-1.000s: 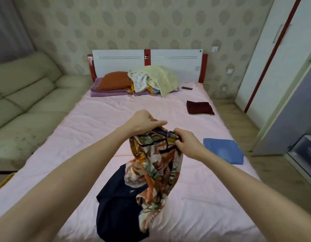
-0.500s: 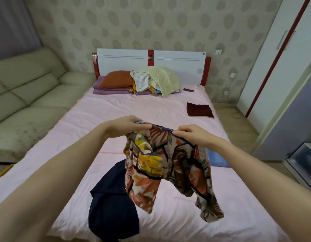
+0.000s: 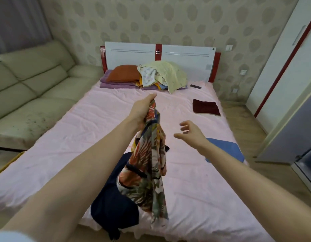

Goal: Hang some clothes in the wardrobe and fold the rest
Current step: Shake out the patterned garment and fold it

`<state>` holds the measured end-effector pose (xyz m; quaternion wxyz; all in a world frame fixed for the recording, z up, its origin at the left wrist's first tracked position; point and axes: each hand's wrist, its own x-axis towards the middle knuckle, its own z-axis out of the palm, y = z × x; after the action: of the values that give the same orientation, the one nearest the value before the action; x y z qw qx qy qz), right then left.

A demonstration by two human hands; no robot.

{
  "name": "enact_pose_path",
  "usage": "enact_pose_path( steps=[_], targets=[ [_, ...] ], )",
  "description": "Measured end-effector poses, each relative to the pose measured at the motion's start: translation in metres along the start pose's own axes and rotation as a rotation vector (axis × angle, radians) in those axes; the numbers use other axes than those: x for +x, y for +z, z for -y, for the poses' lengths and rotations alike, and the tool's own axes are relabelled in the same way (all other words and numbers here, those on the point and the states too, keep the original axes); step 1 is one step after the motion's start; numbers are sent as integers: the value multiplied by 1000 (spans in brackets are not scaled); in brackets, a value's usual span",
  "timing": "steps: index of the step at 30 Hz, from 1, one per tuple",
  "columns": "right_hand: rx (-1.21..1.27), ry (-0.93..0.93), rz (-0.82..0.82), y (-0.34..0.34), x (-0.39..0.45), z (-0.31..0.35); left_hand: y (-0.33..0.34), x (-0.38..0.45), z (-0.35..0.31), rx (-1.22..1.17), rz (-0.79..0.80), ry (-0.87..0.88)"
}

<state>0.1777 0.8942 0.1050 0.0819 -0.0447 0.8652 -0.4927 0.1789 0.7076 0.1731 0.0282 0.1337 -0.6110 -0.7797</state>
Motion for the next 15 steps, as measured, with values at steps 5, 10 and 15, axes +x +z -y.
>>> enact_pose_path(
  steps=[5,10,15],
  targets=[
    [-158,-124,198,8,7,-13,-4,-4,-8,-209,169,42],
    [-170,-102,243,23,11,-14,-31,-7,-26,-316,320,44],
    [40,97,232,29,12,-9,-72,20,-7,821,-253,267]
  ],
)
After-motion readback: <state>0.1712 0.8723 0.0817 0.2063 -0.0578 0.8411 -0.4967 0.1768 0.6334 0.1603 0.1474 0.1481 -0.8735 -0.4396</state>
